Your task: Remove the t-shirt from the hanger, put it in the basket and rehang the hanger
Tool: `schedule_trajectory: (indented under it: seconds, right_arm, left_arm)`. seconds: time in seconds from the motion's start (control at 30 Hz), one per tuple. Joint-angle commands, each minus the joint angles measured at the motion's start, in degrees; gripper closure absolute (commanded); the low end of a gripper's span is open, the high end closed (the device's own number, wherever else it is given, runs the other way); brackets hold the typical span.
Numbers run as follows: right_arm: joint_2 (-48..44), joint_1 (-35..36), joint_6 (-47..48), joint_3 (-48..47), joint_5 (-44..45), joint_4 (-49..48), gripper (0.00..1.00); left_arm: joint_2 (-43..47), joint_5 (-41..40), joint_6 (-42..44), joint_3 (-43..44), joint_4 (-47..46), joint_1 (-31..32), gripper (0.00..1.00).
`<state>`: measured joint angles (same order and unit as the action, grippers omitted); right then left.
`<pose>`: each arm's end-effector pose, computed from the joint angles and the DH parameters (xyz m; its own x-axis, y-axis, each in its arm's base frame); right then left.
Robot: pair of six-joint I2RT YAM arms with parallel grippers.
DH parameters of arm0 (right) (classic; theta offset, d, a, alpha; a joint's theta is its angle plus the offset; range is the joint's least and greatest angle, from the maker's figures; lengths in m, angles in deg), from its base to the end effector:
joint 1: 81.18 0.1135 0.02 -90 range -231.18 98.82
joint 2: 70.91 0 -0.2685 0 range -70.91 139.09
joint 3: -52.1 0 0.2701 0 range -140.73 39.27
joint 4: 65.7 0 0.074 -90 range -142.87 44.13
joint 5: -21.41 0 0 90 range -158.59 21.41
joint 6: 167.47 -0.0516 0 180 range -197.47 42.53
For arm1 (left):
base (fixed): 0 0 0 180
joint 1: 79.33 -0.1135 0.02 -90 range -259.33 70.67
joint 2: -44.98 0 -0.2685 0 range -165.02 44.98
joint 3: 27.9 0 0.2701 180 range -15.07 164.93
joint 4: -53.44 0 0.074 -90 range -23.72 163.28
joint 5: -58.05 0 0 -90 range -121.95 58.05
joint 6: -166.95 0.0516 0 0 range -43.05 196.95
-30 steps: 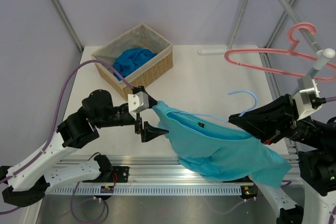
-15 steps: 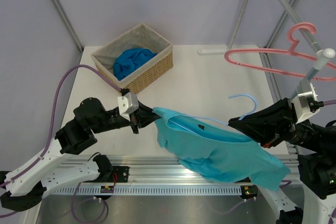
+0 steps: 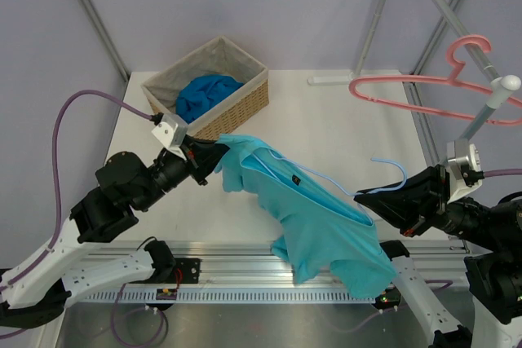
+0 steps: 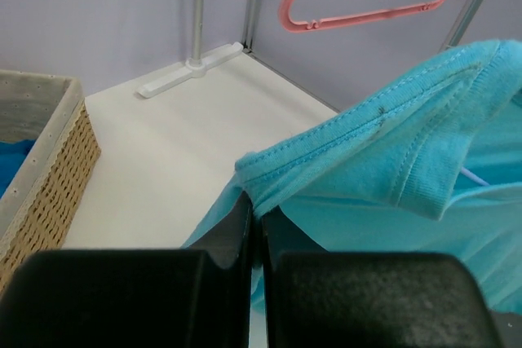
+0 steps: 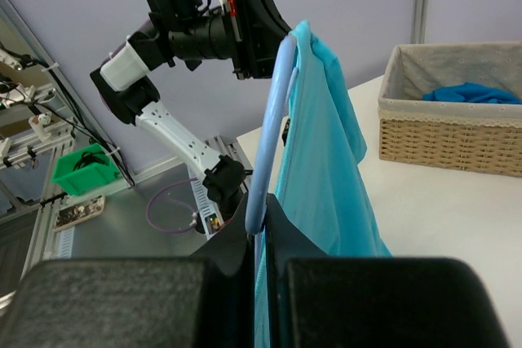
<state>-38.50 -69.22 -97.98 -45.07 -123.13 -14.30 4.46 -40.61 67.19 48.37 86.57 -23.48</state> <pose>0.0007 0.0431 0.5257 -0.1020 0.1862 -0.9772 -0.9179 0.3610 0.1646 0.0962 -0.1280 0.4515 -0.0991 -0.1525 -0.9833 0.7274 0.6632 -0.1761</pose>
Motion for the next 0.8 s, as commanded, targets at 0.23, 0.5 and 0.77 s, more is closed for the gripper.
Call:
schedule_trajectory:
  seconds: [0.23, 0.5, 0.77]
  right_arm:
    - [-7.4, 0.3, 0.0, 3.4, -2.8, -8.7, 1.0]
    - [-10.6, 0.3, -2.7, 2.3, -4.9, -12.8, 1.0]
    - [-8.2, 0.3, -5.5, 0.7, -5.0, -14.7, 1.0]
  left_arm:
    - [-1.8, -14.2, -4.5, 4.4, 3.8, -1.0, 1.0]
    - [-7.0, -17.4, -8.6, 8.8, 12.0, -1.0, 1.0]
    - [-9.6, -9.1, -8.8, 10.0, 13.5, -1.0, 1.0]
